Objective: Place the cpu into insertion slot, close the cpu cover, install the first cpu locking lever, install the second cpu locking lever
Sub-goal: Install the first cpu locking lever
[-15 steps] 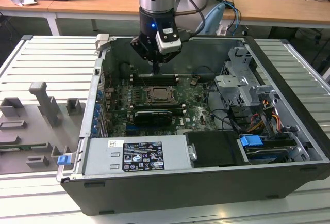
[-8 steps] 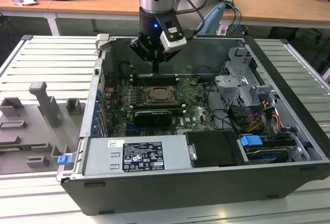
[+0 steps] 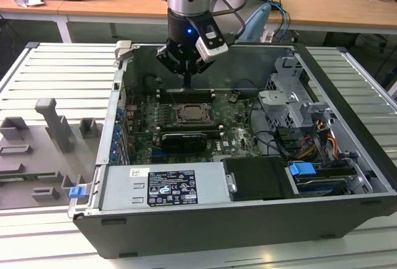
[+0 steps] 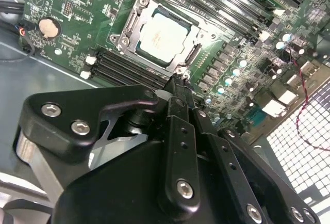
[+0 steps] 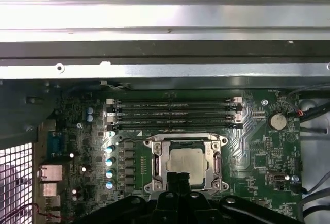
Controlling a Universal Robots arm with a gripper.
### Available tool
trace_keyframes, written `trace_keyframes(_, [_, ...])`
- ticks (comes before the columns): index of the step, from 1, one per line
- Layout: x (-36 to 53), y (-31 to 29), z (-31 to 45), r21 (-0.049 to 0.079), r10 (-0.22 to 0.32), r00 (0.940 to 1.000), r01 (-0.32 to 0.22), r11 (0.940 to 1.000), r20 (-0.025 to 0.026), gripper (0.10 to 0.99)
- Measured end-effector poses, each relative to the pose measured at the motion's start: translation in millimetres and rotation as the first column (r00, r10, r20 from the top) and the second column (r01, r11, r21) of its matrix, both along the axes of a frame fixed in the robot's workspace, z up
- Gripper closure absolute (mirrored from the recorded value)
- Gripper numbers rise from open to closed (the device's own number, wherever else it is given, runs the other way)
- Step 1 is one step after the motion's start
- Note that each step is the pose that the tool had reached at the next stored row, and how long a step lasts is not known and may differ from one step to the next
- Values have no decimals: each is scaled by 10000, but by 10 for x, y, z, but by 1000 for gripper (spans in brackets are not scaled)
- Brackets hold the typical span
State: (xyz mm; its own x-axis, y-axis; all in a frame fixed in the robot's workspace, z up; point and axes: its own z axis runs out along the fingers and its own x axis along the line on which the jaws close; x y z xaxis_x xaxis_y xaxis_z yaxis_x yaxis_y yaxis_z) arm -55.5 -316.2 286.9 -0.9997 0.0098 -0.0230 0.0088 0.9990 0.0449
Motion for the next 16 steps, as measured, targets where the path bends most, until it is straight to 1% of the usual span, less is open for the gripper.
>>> trace_keyframes(8, [0, -2, 0, 0, 461, 9989, -461, 9989, 0, 980])
trace_keyframes(16, [-1, -4, 0, 0, 952, 9955, -952, 9955, 0, 980])
